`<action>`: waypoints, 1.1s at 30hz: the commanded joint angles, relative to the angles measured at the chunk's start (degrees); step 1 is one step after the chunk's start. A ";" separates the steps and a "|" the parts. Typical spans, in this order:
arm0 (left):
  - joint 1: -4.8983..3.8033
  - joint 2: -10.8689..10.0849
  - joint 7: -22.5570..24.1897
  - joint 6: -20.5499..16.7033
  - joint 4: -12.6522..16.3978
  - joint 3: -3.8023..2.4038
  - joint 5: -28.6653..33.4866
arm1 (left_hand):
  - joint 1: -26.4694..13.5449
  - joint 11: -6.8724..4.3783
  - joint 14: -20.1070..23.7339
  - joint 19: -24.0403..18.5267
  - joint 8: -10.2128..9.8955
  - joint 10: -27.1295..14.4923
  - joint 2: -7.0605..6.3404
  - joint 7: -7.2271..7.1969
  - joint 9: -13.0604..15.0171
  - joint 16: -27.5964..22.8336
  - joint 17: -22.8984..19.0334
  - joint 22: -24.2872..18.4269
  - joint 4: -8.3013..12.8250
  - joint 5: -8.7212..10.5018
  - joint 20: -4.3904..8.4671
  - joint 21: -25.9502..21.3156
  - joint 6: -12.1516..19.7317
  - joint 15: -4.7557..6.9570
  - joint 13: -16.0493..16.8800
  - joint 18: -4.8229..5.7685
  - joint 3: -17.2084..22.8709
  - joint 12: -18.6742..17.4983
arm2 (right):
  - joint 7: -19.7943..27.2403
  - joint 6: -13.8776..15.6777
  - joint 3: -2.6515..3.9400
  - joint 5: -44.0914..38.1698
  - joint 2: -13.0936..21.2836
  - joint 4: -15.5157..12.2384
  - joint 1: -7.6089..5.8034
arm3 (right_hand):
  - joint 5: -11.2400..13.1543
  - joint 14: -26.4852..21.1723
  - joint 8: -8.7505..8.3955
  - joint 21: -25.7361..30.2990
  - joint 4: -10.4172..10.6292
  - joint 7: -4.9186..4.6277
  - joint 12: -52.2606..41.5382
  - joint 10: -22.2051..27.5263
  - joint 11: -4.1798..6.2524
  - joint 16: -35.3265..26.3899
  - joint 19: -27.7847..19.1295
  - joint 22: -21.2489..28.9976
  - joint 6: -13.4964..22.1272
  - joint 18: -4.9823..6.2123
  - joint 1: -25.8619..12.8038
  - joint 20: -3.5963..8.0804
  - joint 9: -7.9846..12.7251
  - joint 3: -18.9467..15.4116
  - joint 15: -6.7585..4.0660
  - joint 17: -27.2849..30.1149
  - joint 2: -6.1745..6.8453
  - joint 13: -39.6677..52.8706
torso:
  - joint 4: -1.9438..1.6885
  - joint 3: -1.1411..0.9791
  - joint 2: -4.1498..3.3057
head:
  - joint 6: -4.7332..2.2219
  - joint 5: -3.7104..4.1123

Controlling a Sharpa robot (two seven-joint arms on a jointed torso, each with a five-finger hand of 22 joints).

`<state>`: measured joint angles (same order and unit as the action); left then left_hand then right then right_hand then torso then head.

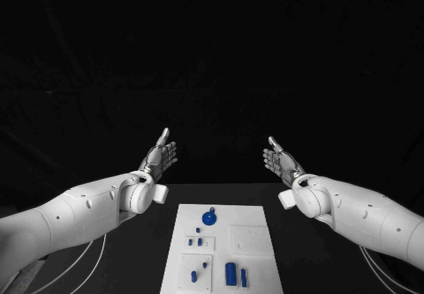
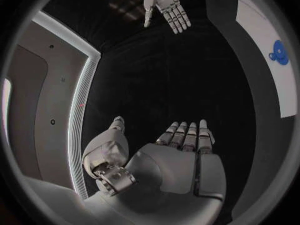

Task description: Assemble the parts on the task board

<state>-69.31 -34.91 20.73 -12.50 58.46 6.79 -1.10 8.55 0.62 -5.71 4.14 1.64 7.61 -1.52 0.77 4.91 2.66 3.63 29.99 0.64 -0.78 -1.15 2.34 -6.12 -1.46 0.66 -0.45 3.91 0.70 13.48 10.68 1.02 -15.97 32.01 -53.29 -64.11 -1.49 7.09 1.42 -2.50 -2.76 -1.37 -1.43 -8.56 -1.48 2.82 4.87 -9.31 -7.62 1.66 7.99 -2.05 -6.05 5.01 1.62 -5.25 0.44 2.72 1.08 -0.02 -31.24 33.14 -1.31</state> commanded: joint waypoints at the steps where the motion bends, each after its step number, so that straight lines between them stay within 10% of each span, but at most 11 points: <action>1: 1.10 -1.12 2.36 -6.90 3.95 -0.71 0.28 | -8.55 -0.62 5.71 -4.14 -1.64 -7.61 1.52 -0.77 -4.91 -2.66 -3.63 -29.99 -0.64 0.78 1.15 -2.34 6.12 1.46 -0.66 0.45 -3.91 -0.70 | 3.53 6.11 -0.09 2.97 1.21 -3.99 0.42 | 1.49 -7.09 -1.42 2.50 2.76 1.37 1.43 8.56 1.48 -2.82 -4.87 9.31 7.62 -1.66 -7.99 2.05 6.05 -5.01 -1.62 5.25 -0.44 -2.72 | -1.03 0.02 0.06 | 1.15 1.23; 11: 6.58 -7.02 6.92 -23.73 22.70 -4.85 0.84 | -8.55 -0.62 5.71 -4.14 -1.64 -7.61 1.52 -0.77 -4.91 -2.66 -3.63 -29.99 -0.64 0.78 1.15 -2.34 6.12 1.46 -0.66 0.45 -3.91 -0.70 | 11.12 22.34 -0.64 10.69 8.02 -23.39 2.51 | 1.49 -7.09 -1.42 2.50 2.76 1.37 1.43 8.56 1.48 -2.82 -4.87 9.31 7.62 -1.66 -7.99 2.05 6.05 -5.01 -1.62 5.25 -0.44 -2.72 | -1.08 0.02 0.06 | 1.24 1.31; 17: 8.55 -9.14 8.56 -29.78 29.45 -6.34 1.04 | -8.55 -0.62 5.71 -4.14 -1.64 -7.61 1.52 -0.77 -4.91 -2.66 -3.63 -29.99 -0.64 0.78 1.15 -2.34 6.12 1.46 -0.66 0.45 -3.91 -0.70 | 14.57 29.73 -0.90 14.20 11.12 -32.22 3.47 | 1.49 -7.09 -1.42 2.50 2.76 1.37 1.43 8.56 1.48 -2.82 -4.87 9.31 7.62 -1.66 -7.99 2.05 6.05 -5.01 -1.62 5.25 -0.44 -2.72 | -1.08 0.02 0.06 | 1.24 1.31; 33: 9.14 -9.78 9.06 -31.62 31.49 -6.79 1.10 | -8.55 -0.62 5.71 -4.14 -1.64 -7.61 1.52 -0.77 -4.91 -2.66 -3.63 -29.99 -0.64 0.78 1.15 -2.34 6.12 1.46 -0.66 0.45 -3.91 -0.70 | 16.31 33.44 -1.02 15.97 12.68 -36.66 3.95 | 1.49 -7.09 -1.42 2.50 2.76 1.37 1.43 8.56 1.48 -2.82 -4.87 9.31 7.62 -1.66 -7.99 2.05 6.05 -5.01 -1.62 5.25 -0.44 -2.72 | -1.08 0.02 0.06 | 1.24 1.31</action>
<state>-60.14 -44.72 28.36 -42.80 89.77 0.07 -0.05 0.42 0.00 -0.21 0.31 0.39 0.30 0.02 -0.02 0.05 0.20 0.05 0.05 -0.02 -0.27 0.11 0.20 -0.28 -0.01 0.06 -0.46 0.18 0.39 28.11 42.93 -0.01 -0.58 44.66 -89.83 -60.19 -0.21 0.27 0.21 -0.20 0.00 0.00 -0.20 -0.21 0.00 0.20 0.29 -0.06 -0.26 0.80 0.33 0.01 -0.05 0.26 0.03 -0.05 0.00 0.06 0.00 0.00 -31.17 34.38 0.01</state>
